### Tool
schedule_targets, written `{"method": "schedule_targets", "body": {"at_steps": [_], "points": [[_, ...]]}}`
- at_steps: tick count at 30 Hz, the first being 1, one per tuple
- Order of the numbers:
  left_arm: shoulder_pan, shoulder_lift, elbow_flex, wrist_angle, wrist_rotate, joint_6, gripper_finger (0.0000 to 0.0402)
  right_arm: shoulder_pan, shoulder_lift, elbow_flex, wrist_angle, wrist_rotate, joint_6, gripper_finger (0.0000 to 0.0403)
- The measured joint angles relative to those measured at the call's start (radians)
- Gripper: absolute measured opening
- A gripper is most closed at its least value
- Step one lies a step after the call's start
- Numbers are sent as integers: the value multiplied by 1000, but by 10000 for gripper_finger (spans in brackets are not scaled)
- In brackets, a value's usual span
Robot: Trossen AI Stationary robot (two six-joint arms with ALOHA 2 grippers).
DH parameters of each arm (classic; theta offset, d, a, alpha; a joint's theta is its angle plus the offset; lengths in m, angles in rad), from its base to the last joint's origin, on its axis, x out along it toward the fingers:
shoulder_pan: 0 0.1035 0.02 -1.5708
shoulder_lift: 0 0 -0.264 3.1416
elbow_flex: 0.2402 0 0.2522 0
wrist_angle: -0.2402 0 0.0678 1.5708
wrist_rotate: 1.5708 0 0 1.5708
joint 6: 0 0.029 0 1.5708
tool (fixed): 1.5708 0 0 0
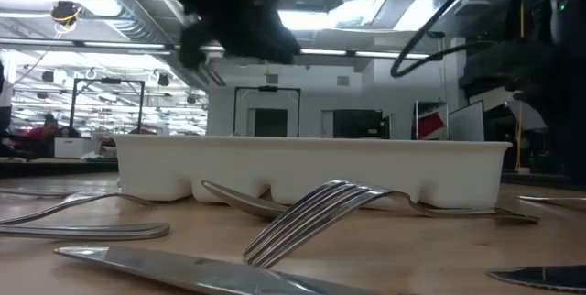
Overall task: Sort silverware
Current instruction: Put the silver spoon into the white cutlery tray
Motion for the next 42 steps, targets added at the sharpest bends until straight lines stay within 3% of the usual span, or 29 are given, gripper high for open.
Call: {"method": "schedule_targets", "body": {"at_steps": [14, 17, 22, 26, 32, 38, 42], "points": [[-17, -295, 0, -478, -6, -844, 88, 0, 101, 3, 9, 8, 0, 107], [-33, -319, 0, -604, 0, -1101, 88, 0, 101, 2, 11, 20, 0, 77], [-59, -325, 0, -806, 23, -1655, 88, 0, 101, 2, 17, 34, -7, 14], [-82, -316, -1, -922, 33, -1971, 88, 0, 97, 1, 27, 31, -30, 21], [-111, -316, -70, -921, 36, -2142, 88, 0, 31, 22, 34, 37, -52, 11], [-124, -316, -145, -911, 40, -2245, 88, 0, -58, 92, 32, 170, -58, 12], [-124, -316, -176, -871, 43, -2266, 88, 0, -82, 153, 37, 335, -109, 14]]}}
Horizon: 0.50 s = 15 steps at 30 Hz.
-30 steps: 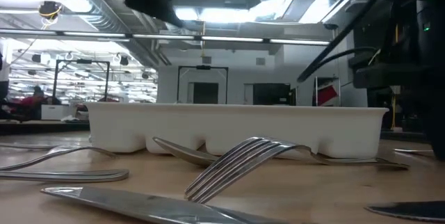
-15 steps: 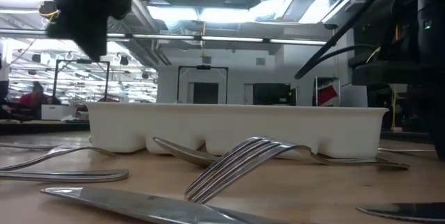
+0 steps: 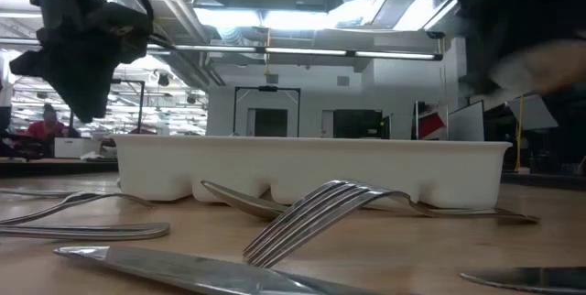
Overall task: Sort silverware
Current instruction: Put the silver spoon into the white cutlery tray
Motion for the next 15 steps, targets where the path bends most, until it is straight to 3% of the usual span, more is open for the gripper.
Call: {"method": "schedule_targets", "body": {"at_steps": [3, 6, 15], "points": [[0, 0, -18, 55, 0, 4, 88, -12, -1, 26, 54, 146, -79, 15], [1, 0, -18, 100, -1, 17, 88, -44, 11, 20, 159, 223, -191, 15], [1, 0, -18, 159, -9, 61, 88, -192, 91, 1, 352, 232, -540, 16]]}}
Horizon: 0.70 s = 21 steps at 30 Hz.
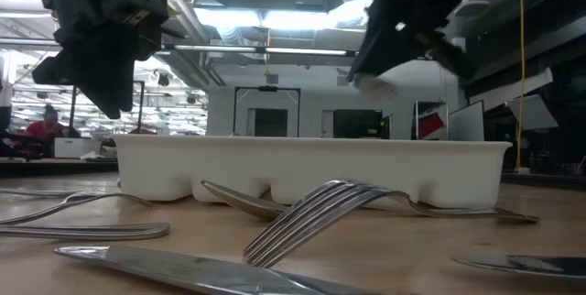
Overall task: Sort silverware
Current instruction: Put the silver spoon into the white cutlery tray
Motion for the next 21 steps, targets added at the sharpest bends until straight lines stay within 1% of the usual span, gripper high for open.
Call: {"method": "schedule_targets", "body": {"at_steps": [3, 9, 13, 16, 21], "points": [[0, 0, 0, -2, 0, 0, 88, -38, 27, 0, 15, -55, -60, 16], [0, 0, 0, -1, -1, 24, 88, -79, 89, 0, 13, -118, -77, 16], [0, 0, 0, -2, -1, 23, 88, -93, 130, 0, 33, -162, -53, 16], [0, 0, 0, -2, -1, 24, 88, -99, 163, 0, 49, -206, 4, 16], [0, 0, 0, -3, -1, 23, 88, -106, 205, 3, 40, -231, 53, 24]]}}
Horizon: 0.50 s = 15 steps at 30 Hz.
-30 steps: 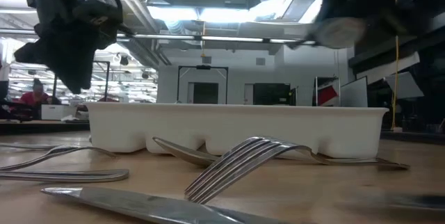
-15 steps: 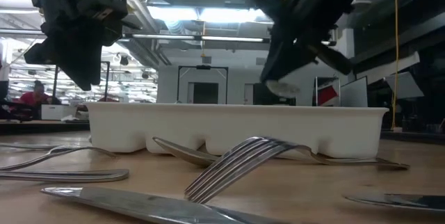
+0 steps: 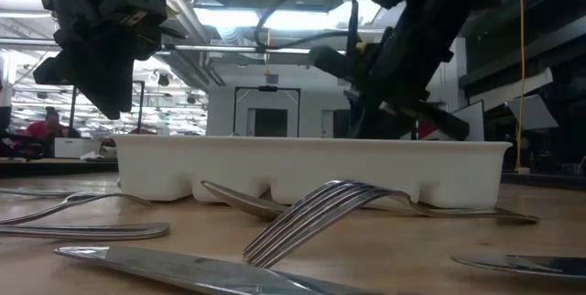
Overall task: Sort silverware
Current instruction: Put the silver spoon into the white cutlery tray
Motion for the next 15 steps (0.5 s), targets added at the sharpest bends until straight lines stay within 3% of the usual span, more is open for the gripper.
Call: {"method": "schedule_targets", "body": {"at_steps": [15], "points": [[0, 0, 0, 0, 0, -15, 88, -51, -7, 0, -2, -177, -31, 112]]}}
